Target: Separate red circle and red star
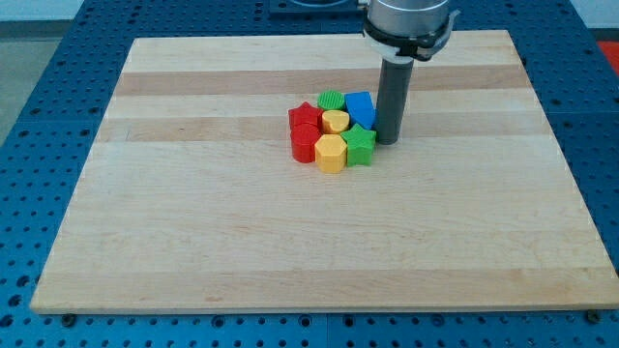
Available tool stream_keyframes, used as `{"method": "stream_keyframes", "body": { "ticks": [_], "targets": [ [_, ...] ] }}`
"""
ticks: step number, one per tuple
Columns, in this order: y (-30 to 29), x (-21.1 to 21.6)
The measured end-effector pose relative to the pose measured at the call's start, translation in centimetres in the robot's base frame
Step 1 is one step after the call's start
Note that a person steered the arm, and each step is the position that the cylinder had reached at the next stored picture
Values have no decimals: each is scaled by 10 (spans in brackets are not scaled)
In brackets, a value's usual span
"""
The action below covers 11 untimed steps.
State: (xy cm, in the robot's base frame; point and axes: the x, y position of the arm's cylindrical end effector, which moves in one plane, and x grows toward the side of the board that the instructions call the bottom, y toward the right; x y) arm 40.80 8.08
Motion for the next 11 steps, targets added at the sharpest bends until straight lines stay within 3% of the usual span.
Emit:
{"method": "stream_keyframes", "body": {
  "ticks": [1,3,6,9,11],
  "targets": [
    [0,5],
    [3,92],
    [-121,35],
    [-94,17],
    [-86,-31]
  ]
}}
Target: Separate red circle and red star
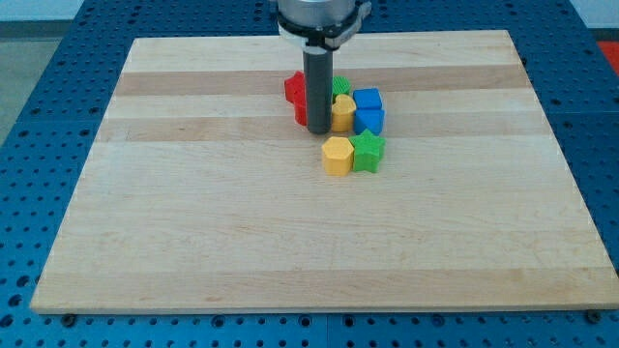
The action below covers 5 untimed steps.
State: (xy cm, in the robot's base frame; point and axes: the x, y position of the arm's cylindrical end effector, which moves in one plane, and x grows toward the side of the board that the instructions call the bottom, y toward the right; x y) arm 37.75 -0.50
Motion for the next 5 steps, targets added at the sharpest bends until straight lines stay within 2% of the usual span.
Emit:
{"method": "stream_keyframes", "body": {
  "ticks": [1,4,5],
  "targets": [
    [0,-31],
    [19,-68],
    [-17,-65]
  ]
}}
